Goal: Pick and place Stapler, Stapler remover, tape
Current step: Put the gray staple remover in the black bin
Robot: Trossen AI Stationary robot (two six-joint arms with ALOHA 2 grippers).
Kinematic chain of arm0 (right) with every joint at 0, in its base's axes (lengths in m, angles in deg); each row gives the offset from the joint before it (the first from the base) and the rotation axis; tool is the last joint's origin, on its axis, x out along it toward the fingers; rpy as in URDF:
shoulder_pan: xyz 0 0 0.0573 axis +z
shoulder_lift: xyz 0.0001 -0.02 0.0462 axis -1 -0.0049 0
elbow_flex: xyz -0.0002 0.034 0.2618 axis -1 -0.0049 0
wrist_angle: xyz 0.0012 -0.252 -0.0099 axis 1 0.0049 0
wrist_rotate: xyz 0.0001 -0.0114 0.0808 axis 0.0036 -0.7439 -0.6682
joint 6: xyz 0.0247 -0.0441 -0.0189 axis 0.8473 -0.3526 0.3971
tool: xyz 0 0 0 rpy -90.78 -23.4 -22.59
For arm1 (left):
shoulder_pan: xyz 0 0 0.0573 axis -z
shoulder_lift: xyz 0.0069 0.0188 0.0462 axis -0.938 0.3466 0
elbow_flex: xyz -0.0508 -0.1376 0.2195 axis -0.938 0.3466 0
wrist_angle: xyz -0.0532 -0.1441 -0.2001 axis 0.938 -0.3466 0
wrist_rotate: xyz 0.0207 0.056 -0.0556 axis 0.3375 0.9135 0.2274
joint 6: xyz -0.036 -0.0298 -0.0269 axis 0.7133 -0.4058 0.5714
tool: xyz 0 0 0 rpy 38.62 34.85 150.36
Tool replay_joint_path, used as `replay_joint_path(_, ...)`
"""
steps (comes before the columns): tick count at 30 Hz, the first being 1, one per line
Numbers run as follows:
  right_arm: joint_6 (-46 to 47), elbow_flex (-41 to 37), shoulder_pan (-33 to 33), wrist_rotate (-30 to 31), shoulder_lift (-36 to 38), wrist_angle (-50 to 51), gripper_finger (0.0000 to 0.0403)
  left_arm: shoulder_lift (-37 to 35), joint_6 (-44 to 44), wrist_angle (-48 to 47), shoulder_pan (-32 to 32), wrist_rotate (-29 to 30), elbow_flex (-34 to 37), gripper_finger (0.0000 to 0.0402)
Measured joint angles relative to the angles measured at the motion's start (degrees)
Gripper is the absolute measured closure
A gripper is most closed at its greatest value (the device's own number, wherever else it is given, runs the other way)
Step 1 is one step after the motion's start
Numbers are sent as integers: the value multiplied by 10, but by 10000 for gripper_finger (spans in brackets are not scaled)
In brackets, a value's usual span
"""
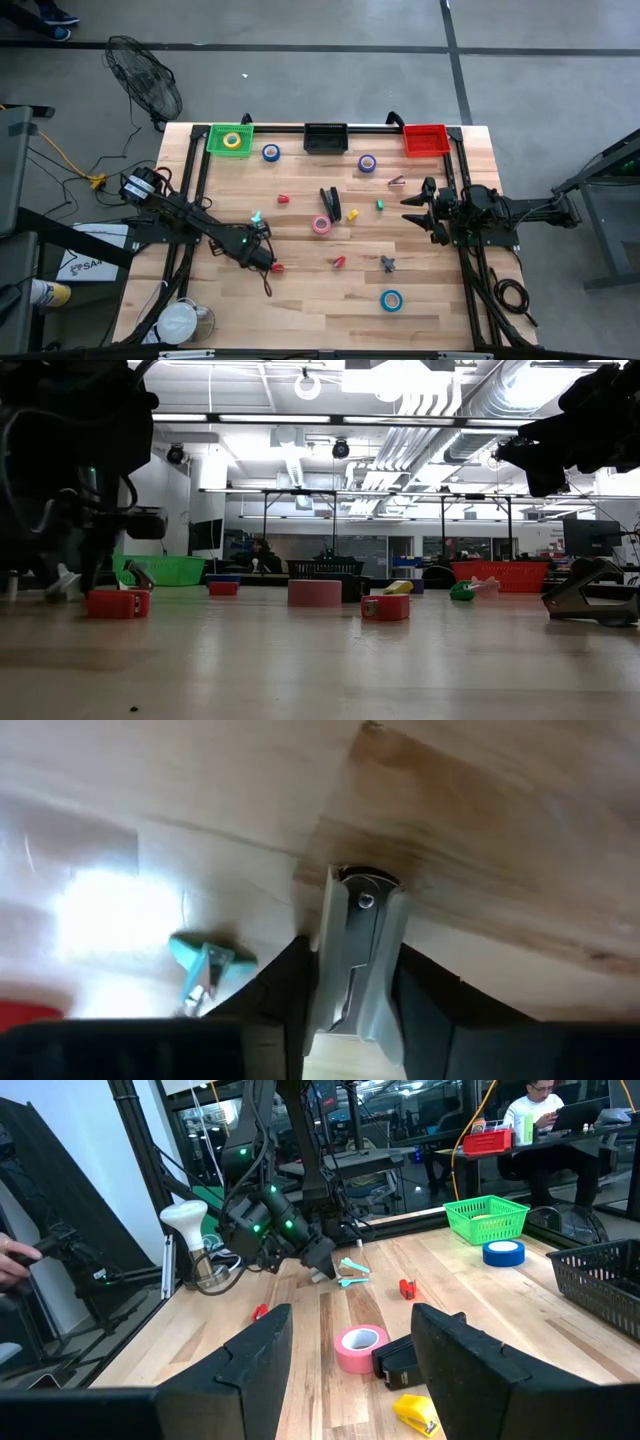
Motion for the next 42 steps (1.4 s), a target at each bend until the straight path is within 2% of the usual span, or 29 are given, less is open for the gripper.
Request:
replay_joint_path(6, 0, 0, 0, 0, 0, 0, 205, 2, 155, -14, 0, -1, -11, 301)
replay_joint_path(10, 0, 0, 0, 0, 0, 0, 206, 3, 259, -19, 0, 7, -48, 301)
replay_joint_path(17, 0, 0, 0, 0, 0, 0, 205, 3, 360, -33, 0, 11, -129, 301)
replay_joint_path(20, 0, 0, 0, 0, 0, 0, 206, 3, 375, -24, 0, 58, -161, 301)
replay_joint_path(25, 0, 0, 0, 0, 0, 0, 206, 2, 352, 76, -12, 220, -192, 301)
replay_joint_path(29, 0, 0, 0, 0, 0, 0, 206, 1, 318, 171, -66, 260, -198, 301)
replay_joint_path(36, 0, 0, 0, 0, 0, 0, 206, 1, 293, 334, -211, 262, -198, 301)
replay_joint_path(38, 0, 0, 0, 0, 0, 0, 205, 1, 295, 381, -253, 246, -198, 301)
replay_joint_path(42, 0, 0, 0, 0, 0, 0, 206, 1, 329, 448, -335, 175, -198, 293)
